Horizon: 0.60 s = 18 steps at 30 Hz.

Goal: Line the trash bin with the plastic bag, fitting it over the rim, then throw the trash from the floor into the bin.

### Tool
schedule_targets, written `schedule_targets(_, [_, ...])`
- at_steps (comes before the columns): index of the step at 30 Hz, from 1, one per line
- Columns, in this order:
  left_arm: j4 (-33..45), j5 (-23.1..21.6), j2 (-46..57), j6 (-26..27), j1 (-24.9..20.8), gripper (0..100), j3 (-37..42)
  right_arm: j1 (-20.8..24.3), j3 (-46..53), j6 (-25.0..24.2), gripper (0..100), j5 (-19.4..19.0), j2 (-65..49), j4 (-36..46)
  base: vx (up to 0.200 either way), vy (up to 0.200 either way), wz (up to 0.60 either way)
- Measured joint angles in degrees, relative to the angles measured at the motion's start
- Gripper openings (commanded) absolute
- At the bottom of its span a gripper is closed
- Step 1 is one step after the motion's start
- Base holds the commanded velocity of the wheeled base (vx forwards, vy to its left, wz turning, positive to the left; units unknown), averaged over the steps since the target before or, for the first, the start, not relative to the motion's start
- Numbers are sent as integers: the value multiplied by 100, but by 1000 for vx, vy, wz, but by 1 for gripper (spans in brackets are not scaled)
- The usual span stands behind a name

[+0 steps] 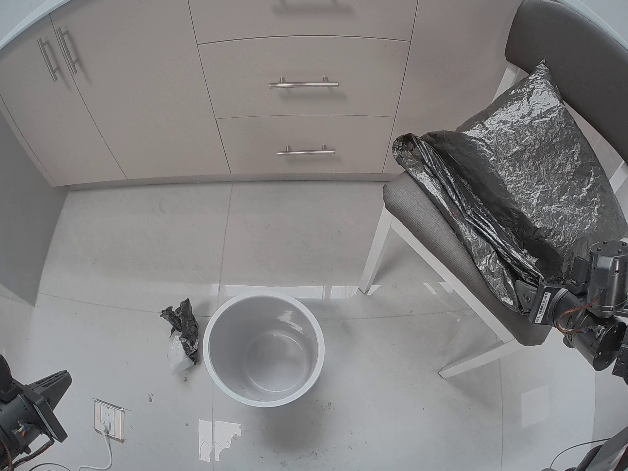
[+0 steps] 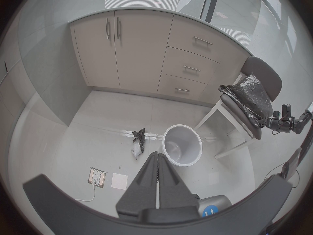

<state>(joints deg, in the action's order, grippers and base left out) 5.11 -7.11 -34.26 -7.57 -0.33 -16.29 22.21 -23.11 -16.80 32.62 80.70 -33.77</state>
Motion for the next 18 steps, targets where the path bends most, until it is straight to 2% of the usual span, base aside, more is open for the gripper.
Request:
schedule_targets(7, [-49,-35,24,18,-55,0,88,5,-48,-104,0,-150,267,-575,0,0,0])
schedule_targets(14, [-482,-72,455,0,-452,0,433,9,40,-402,0,-274,617,-1541,0,0,0])
schedule_targets(18, [-535,-83,642,-11,-592,0,444,9,73,-573,0,-655,686,-2077,0,0,0])
